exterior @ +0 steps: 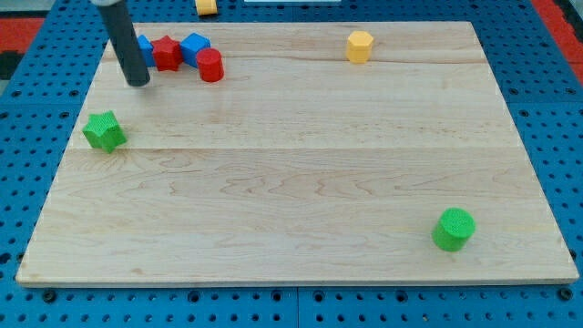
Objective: Push the blue cube withe red circle a bit top
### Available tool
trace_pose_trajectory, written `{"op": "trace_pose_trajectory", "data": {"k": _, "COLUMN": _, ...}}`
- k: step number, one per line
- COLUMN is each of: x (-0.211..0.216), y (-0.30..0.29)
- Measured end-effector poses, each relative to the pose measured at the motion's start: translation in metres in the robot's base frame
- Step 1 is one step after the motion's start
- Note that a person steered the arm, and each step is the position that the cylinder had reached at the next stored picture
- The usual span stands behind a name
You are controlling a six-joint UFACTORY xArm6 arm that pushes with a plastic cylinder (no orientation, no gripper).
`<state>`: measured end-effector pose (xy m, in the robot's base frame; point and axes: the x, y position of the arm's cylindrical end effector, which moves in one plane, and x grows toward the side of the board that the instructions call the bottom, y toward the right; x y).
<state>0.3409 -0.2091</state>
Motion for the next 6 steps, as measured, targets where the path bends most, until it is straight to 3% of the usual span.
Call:
{"op": "trace_pose_trajectory", "data": {"k": 1, "x": 0.004, "y": 0.06}}
{"op": "trace_pose_trajectory", "data": {"k": 2, "x": -0.019, "y": 0.1}}
{"op": "trace_pose_trajectory", "data": {"k": 4, "x": -0.046, "y": 0.079}}
{"op": "trace_pose_trajectory", "data": {"k": 6, "x": -0.042, "y": 0.131}}
